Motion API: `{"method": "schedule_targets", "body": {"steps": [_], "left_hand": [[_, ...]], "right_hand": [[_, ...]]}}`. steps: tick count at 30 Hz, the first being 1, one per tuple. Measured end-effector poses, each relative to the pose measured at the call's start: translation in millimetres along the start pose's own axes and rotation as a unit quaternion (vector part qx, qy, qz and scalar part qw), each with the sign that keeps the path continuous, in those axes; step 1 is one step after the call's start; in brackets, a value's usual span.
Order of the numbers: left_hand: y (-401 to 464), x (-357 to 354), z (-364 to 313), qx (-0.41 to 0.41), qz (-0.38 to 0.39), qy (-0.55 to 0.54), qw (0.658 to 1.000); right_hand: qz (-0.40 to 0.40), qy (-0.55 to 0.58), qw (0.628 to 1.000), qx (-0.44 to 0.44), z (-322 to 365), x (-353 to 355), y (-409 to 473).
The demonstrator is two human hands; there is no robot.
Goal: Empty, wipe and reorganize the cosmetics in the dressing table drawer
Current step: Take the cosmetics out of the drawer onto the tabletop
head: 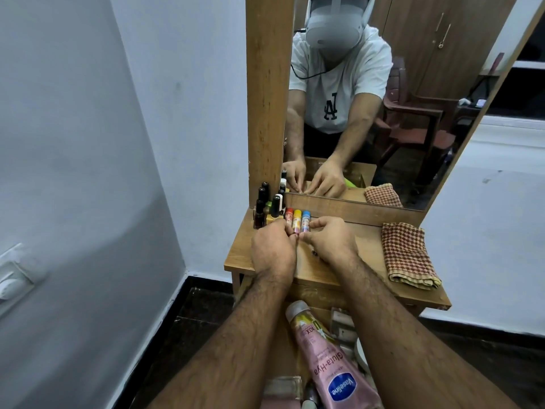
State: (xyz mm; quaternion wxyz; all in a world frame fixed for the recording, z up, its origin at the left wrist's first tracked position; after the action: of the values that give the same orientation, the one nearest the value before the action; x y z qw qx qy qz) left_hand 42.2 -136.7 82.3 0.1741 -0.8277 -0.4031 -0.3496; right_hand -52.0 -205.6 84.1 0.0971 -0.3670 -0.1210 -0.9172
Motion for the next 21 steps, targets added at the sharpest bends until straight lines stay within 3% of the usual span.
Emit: {"method": "schedule_targets", "body": {"steps": [10,16,21], "left_hand": [[-3.3,-1.0,3.7,-0.016,-0.01,-0.013,1.0],[-5.0,-0.3,6.9,-0.024,-0.01,-0.034,0.999],[-3.9,-0.1,8.0,-0.022,-0.005,-0.031,0.999]], "right_hand": [[-0.049,0.113,0.992,-0.01,-14.1,8.9,2.9],[-0.002,-0.028,1.0,0.01,-9.0,27.2,16.1],[0.019,-0.031,0.998,0.046,-2.6,25.5,13.0]]}}
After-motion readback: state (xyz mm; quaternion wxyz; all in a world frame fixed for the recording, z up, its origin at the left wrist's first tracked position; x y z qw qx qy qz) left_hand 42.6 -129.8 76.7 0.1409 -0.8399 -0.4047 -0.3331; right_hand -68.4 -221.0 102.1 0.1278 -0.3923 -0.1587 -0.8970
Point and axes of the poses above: each hand's wrist, its own y-axis towards the middle knuckle, its own x-axis out of the back of the hand, z = x × y, the point moved 1 cm from there along y, towards the middle knuckle, and after that the axes turned 15 degrees about x, right-handed, at the moved point
